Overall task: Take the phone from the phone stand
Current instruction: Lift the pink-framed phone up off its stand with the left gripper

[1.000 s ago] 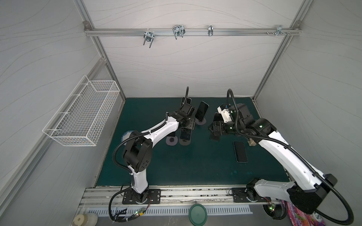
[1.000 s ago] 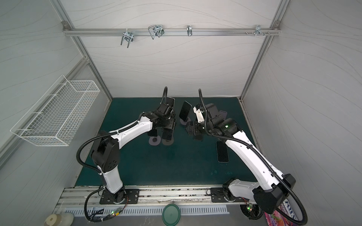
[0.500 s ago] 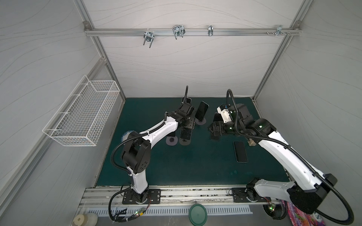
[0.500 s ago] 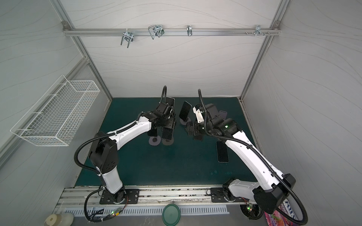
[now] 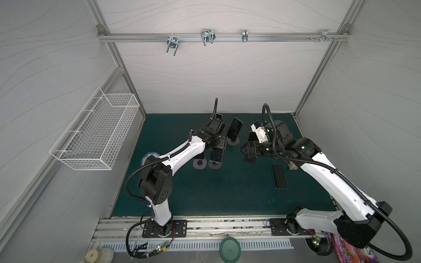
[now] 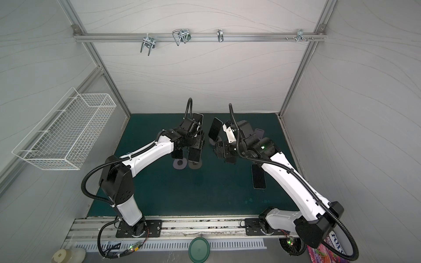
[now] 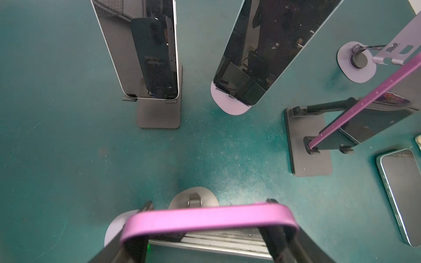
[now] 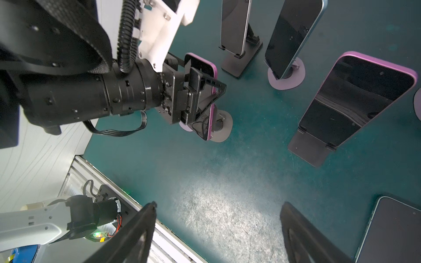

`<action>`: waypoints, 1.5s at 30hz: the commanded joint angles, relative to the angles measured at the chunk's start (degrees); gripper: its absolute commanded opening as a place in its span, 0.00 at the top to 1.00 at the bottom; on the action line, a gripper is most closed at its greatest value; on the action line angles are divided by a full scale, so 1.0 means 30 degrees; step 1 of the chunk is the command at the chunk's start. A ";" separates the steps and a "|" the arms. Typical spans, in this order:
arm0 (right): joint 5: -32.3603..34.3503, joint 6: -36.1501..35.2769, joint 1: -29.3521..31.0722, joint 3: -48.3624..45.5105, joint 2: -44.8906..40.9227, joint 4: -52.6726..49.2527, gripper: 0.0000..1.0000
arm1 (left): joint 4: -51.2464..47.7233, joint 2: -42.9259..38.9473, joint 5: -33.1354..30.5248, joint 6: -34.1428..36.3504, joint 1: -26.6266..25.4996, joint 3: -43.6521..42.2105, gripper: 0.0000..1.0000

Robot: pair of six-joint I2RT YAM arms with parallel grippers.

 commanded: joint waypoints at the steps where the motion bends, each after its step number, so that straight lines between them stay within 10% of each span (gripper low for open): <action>1: 0.0178 0.0369 0.0253 0.0539 0.0046 -0.0184 0.13 | 0.0238 -0.1022 0.0239 -0.0431 -0.0215 0.0248 0.48; 45: 0.1403 0.0643 0.0450 0.0181 -0.0161 -0.1191 0.14 | -0.2306 -0.3584 0.1189 -0.3564 -0.2741 -0.0601 0.50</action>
